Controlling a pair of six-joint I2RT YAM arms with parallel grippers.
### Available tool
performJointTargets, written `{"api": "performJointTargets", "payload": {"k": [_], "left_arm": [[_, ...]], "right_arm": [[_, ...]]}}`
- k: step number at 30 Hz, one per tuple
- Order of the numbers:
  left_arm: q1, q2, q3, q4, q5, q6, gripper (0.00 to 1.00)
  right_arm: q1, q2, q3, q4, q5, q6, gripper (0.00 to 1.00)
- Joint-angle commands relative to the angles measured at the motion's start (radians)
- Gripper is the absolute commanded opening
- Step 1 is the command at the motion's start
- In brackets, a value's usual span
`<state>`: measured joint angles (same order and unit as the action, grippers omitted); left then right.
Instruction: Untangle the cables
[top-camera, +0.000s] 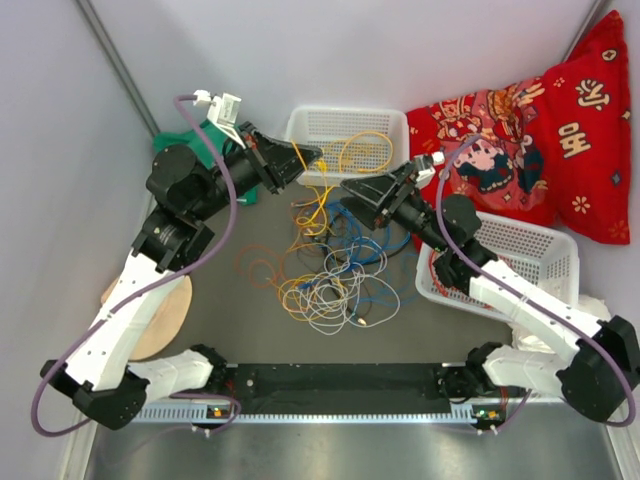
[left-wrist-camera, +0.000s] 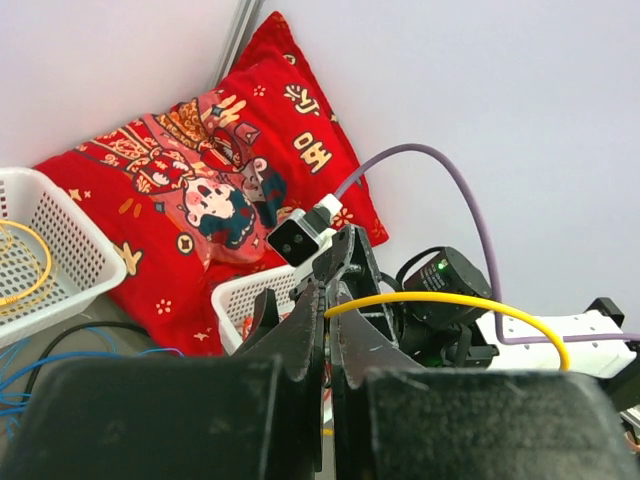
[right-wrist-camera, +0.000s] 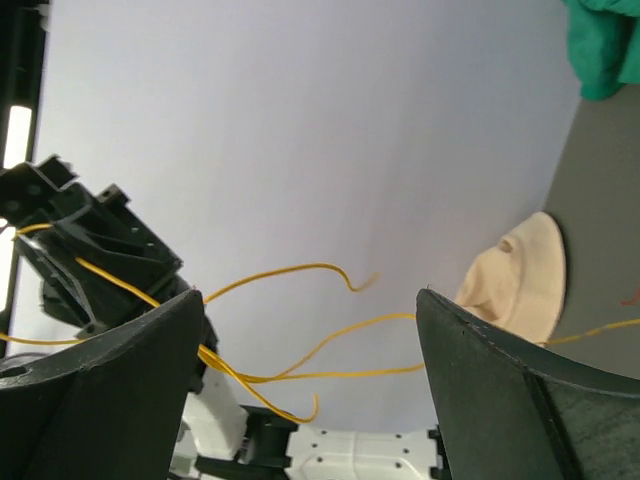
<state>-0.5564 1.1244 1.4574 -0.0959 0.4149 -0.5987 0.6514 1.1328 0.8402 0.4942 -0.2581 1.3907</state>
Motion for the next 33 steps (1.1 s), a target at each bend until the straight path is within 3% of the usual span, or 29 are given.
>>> {"api": "performJointTargets", "payload": {"k": [1, 16, 19, 21, 23, 33], "left_arm": [[-0.002, -0.031, -0.022, 0.079, 0.015, 0.017, 0.00], [-0.002, -0.060, -0.069, 0.087, 0.024, 0.019, 0.00], [0.000, -0.066, -0.066, 0.079, 0.012, 0.028, 0.00], [-0.002, -0.069, -0.060, 0.079, 0.009, 0.031, 0.00], [-0.002, -0.069, -0.055, 0.076, 0.007, 0.034, 0.00], [-0.002, -0.061, -0.062, 0.088, -0.007, 0.080, 0.00]], "right_arm": [[-0.004, 0.030, 0.005, 0.237, -0.030, 0.126, 0.86], [-0.006, 0.168, 0.072, 0.441, -0.101, 0.261, 0.78], [-0.006, 0.130, 0.091, 0.347, -0.101, 0.115, 0.77], [-0.006, 0.084, 0.114, 0.132, -0.084, -0.005, 0.78], [-0.006, 0.036, 0.117, 0.048, -0.072, -0.110, 0.79], [-0.024, 0.039, 0.079, 0.116, -0.185, -0.021, 0.80]]}}
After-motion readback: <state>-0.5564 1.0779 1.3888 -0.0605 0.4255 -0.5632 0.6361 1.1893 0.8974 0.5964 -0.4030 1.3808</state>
